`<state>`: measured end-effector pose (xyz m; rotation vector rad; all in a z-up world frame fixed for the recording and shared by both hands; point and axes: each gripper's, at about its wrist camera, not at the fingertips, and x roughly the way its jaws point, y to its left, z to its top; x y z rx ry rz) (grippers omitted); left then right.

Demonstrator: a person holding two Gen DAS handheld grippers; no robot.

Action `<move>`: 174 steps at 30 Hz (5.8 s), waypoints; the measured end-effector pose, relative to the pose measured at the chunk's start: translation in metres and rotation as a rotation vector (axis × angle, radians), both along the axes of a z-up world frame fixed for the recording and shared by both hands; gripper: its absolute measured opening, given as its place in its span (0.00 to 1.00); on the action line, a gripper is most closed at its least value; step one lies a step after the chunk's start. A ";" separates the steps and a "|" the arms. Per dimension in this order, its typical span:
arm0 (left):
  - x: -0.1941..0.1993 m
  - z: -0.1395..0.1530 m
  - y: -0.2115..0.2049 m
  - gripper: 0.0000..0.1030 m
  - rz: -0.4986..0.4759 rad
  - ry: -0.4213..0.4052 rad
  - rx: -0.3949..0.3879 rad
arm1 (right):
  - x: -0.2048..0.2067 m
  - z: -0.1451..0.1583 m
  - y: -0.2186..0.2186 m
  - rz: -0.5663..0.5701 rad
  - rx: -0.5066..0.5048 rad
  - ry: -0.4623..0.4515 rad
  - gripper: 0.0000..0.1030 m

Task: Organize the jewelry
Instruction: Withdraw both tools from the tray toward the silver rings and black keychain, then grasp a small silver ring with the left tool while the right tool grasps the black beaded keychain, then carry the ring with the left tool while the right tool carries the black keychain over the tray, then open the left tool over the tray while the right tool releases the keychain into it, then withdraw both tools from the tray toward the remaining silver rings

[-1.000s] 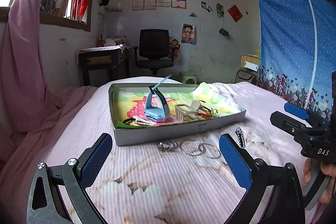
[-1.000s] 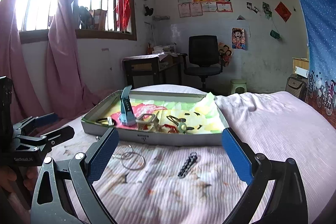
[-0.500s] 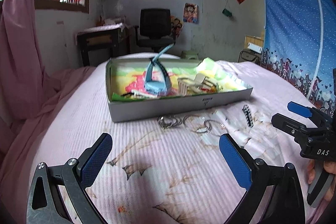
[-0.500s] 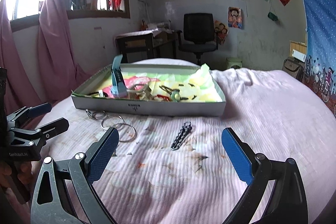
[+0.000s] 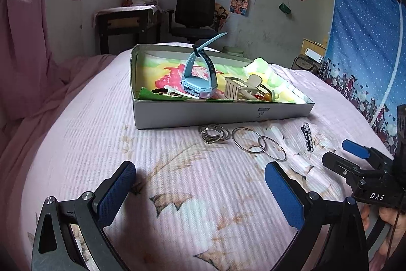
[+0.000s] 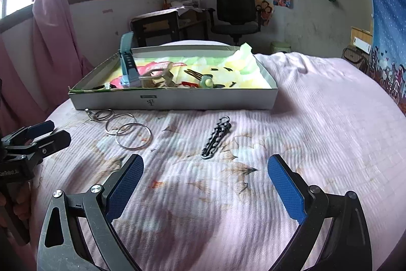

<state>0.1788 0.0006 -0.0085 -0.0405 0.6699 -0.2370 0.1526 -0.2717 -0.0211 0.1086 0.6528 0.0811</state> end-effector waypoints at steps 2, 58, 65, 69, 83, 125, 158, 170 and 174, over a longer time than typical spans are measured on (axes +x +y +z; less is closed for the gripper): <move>0.004 0.000 0.001 0.99 -0.003 0.003 -0.012 | 0.004 -0.001 -0.001 0.001 0.009 0.005 0.93; 0.046 -0.012 0.001 0.19 -0.061 0.064 -0.119 | 0.057 -0.030 0.002 0.028 0.088 0.112 0.12; 0.038 -0.010 -0.002 0.19 -0.072 0.034 -0.116 | 0.057 -0.031 0.000 0.028 0.111 0.105 0.04; 0.031 -0.008 -0.002 0.19 -0.078 0.011 -0.122 | 0.054 -0.029 0.000 0.035 0.110 0.083 0.03; 0.019 0.020 -0.011 0.19 -0.094 -0.101 -0.099 | 0.036 -0.005 0.005 0.069 0.114 -0.062 0.03; 0.090 0.018 0.009 0.19 0.052 -0.013 -0.133 | 0.112 0.016 0.044 0.088 0.009 -0.008 0.03; 0.054 0.034 0.012 0.77 0.040 -0.130 -0.101 | 0.069 0.029 0.021 0.028 0.059 -0.142 0.33; 0.010 0.040 0.018 1.00 0.051 -0.224 -0.085 | 0.023 0.046 0.012 0.006 0.097 -0.288 0.77; -0.004 0.035 0.021 1.00 0.036 -0.229 -0.076 | 0.013 0.051 0.011 -0.005 0.077 -0.320 0.90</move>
